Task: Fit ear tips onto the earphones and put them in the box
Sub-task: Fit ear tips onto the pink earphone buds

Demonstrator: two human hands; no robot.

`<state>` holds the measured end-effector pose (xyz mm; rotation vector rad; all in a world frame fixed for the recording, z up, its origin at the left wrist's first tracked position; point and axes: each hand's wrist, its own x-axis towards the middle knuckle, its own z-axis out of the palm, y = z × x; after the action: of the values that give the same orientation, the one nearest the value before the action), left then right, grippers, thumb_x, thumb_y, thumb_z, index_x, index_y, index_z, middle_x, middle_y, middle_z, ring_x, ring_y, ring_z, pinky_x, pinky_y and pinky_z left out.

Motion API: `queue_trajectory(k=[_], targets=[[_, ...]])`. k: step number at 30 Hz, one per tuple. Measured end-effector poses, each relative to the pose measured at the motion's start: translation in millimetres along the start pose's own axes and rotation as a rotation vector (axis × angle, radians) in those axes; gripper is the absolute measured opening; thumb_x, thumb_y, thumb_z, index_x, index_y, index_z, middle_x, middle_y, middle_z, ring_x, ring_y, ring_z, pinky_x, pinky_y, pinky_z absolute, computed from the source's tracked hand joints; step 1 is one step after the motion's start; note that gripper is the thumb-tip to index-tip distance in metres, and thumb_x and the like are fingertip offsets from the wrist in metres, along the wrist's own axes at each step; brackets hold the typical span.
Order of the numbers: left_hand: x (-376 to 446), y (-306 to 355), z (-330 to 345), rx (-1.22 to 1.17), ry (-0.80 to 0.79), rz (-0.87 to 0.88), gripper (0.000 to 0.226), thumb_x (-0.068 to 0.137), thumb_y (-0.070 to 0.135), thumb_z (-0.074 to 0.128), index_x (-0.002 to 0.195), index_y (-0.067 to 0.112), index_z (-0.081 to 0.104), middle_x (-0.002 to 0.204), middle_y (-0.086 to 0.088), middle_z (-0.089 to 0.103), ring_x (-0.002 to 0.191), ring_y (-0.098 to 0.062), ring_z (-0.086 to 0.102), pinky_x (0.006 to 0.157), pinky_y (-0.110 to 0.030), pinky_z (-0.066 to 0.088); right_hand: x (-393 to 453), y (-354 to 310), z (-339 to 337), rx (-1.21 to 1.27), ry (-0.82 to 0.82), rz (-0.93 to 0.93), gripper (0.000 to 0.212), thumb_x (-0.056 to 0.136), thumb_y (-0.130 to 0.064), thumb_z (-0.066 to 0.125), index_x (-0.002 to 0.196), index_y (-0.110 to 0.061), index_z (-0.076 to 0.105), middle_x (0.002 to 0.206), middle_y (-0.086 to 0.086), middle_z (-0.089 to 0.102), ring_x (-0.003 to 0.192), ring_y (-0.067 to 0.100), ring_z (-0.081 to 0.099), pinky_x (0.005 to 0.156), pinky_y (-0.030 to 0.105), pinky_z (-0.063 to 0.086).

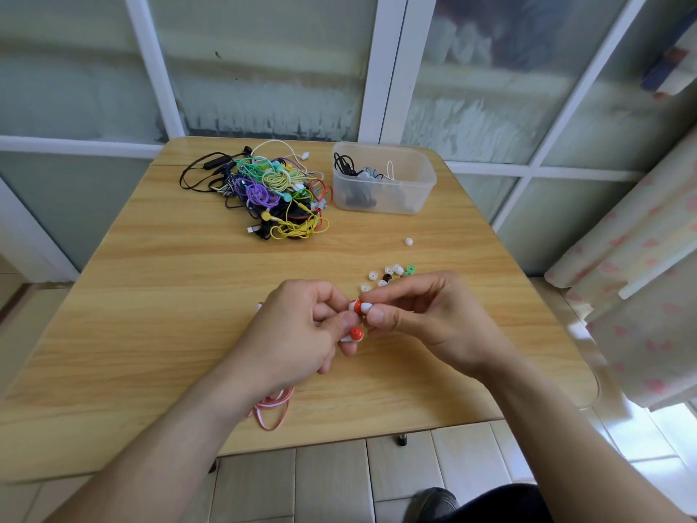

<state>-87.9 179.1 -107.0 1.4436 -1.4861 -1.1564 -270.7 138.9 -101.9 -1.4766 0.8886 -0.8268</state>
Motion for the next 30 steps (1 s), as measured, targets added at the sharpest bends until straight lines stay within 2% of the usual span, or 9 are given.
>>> queue_trajectory(k=[5, 9, 11, 14, 18, 21, 23, 26, 30], targets=[[-1, 1, 1, 0.038, 0.006, -0.014, 0.019, 0.091, 0.007, 0.063, 0.073, 0.012, 0.058, 0.059, -0.004, 0.069, 0.036, -0.017, 0.045, 0.04, -0.017, 0.034, 0, -1, -2, -0.008, -0.04, 0.01, 0.023, 0.068, -0.008, 0.078, 0.091, -0.003, 0.076, 0.093, 0.019, 0.075, 0.086, 0.029, 0.071, 0.085, 0.042, 0.059], [-3, 4, 4, 0.065, 0.031, -0.003, 0.021, 0.09, 0.003, 0.063, 0.071, 0.01, 0.057, 0.057, -0.003, 0.067, 0.033, -0.003, 0.049, 0.039, -0.011, 0.033, 1, 1, -1, 0.057, -0.033, 0.032, 0.02, 0.063, -0.004, 0.079, 0.083, -0.007, 0.077, 0.086, 0.02, 0.074, 0.078, 0.029, 0.072, 0.072, 0.038, 0.061], [-4, 6, 6, 0.06, 0.036, -0.008, 0.022, 0.09, 0.002, 0.062, 0.071, 0.01, 0.057, 0.057, -0.002, 0.066, 0.032, 0.0, 0.049, 0.038, -0.009, 0.032, 2, 1, -2, 0.047, -0.023, 0.029, 0.021, 0.061, -0.004, 0.08, 0.08, -0.01, 0.078, 0.084, 0.02, 0.074, 0.076, 0.029, 0.072, 0.073, 0.039, 0.062], [-4, 7, 7, 0.069, 0.017, -0.013, 0.023, 0.09, 0.001, 0.062, 0.069, 0.011, 0.057, 0.057, -0.006, 0.067, 0.031, 0.0, 0.047, 0.037, -0.01, 0.031, 2, 1, -2, -0.024, -0.032, -0.006, 0.02, 0.06, -0.004, 0.081, 0.079, -0.006, 0.076, 0.083, 0.019, 0.075, 0.075, 0.027, 0.073, 0.076, 0.036, 0.061], [-4, 8, 7, 0.065, -0.001, -0.018, 0.022, 0.09, -0.001, 0.061, 0.07, 0.009, 0.057, 0.057, -0.007, 0.066, 0.03, 0.0, 0.046, 0.036, -0.009, 0.03, 1, 1, -4, -0.032, -0.04, -0.009, 0.021, 0.065, -0.004, 0.079, 0.084, 0.002, 0.075, 0.084, 0.019, 0.075, 0.073, 0.028, 0.073, 0.073, 0.035, 0.061], [-4, 9, 7, 0.09, 0.011, -0.007, 0.019, 0.089, -0.001, 0.062, 0.072, 0.006, 0.058, 0.057, -0.004, 0.066, 0.032, 0.0, 0.048, 0.036, -0.009, 0.032, 1, 1, -4, -0.026, -0.042, 0.014, 0.019, 0.067, -0.006, 0.078, 0.084, 0.001, 0.075, 0.084, 0.021, 0.074, 0.071, 0.029, 0.072, 0.072, 0.034, 0.061], [-5, 8, 8, 0.134, 0.031, 0.016, 0.019, 0.087, 0.0, 0.063, 0.071, 0.008, 0.059, 0.056, -0.002, 0.067, 0.037, -0.002, 0.055, 0.039, -0.013, 0.038, 1, 2, -4, -0.009, -0.047, 0.03, 0.017, 0.067, -0.007, 0.078, 0.082, -0.002, 0.076, 0.085, 0.022, 0.074, 0.072, 0.032, 0.071, 0.073, 0.037, 0.061], [-4, 4, 10, 0.22, 0.082, 0.044, 0.022, 0.085, 0.003, 0.066, 0.067, 0.015, 0.059, 0.056, 0.001, 0.069, 0.053, -0.013, 0.067, 0.053, -0.026, 0.051, 2, 3, -3, -0.004, -0.042, 0.034, 0.016, 0.065, -0.006, 0.079, 0.08, -0.001, 0.076, 0.085, 0.024, 0.074, 0.075, 0.036, 0.07, 0.077, 0.042, 0.061], [-4, 4, 12, 0.23, 0.113, 0.065, 0.024, 0.082, 0.004, 0.068, 0.065, 0.017, 0.058, 0.055, 0.002, 0.068, 0.054, -0.015, 0.068, 0.057, -0.036, 0.056, 3, 2, -2, 0.009, -0.03, 0.025, 0.02, 0.062, -0.001, 0.078, 0.08, 0.004, 0.073, 0.081, 0.021, 0.074, 0.068, 0.027, 0.072, 0.069, 0.033, 0.061]])
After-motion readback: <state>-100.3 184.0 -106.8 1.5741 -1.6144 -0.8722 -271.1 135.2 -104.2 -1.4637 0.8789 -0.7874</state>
